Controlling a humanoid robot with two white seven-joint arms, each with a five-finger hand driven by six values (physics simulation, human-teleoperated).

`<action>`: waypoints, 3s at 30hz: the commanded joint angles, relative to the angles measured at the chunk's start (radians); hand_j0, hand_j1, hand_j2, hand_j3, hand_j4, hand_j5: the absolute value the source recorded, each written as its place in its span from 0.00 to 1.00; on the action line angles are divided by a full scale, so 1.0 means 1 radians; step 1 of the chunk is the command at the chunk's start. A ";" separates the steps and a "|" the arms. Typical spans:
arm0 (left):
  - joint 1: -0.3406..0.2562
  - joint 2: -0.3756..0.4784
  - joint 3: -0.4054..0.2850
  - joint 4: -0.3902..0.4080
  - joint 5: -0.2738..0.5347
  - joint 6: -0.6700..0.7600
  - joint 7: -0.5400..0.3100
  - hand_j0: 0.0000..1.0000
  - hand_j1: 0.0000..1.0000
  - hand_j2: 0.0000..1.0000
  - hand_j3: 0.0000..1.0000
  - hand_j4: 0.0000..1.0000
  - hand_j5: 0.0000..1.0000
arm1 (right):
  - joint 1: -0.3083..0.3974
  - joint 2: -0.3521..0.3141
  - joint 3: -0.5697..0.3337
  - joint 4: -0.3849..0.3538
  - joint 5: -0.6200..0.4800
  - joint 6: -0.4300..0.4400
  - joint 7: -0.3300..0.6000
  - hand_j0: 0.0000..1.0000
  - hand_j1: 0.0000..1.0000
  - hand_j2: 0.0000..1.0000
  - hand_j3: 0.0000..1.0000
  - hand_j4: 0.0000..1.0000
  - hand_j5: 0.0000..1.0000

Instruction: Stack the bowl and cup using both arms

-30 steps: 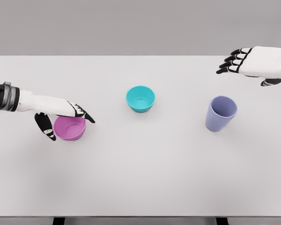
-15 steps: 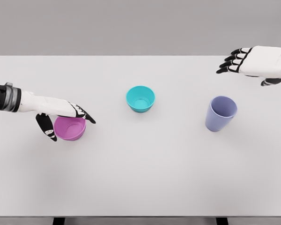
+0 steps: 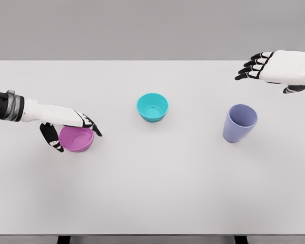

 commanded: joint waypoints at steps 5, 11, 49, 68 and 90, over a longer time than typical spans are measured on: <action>0.000 0.001 0.000 -0.001 -0.002 0.000 0.003 0.79 0.79 0.79 0.79 0.79 0.79 | 0.000 -0.001 0.000 0.000 -0.003 0.002 0.000 1.00 1.00 1.00 1.00 1.00 1.00; 0.000 0.001 0.020 -0.007 0.000 0.000 0.003 0.79 0.79 0.79 0.79 0.79 0.79 | -0.002 -0.001 0.000 0.000 -0.003 0.002 0.000 1.00 1.00 1.00 1.00 1.00 1.00; -0.012 -0.077 0.156 -0.012 -0.002 -0.008 0.003 0.77 0.77 0.77 0.77 0.77 0.77 | -0.002 -0.001 -0.002 0.000 -0.003 0.002 0.000 1.00 1.00 1.00 1.00 1.00 1.00; -0.012 -0.171 0.234 0.019 -0.008 0.020 0.003 0.77 0.77 0.77 0.77 0.77 0.77 | 0.048 -0.046 -0.181 -0.016 -0.153 0.002 0.000 1.00 1.00 1.00 1.00 1.00 1.00; -0.031 -0.337 0.262 0.063 -0.028 0.246 0.003 0.79 0.79 0.79 0.79 0.79 0.79 | 0.041 0.074 0.021 0.099 -0.080 0.002 0.000 1.00 1.00 1.00 1.00 1.00 1.00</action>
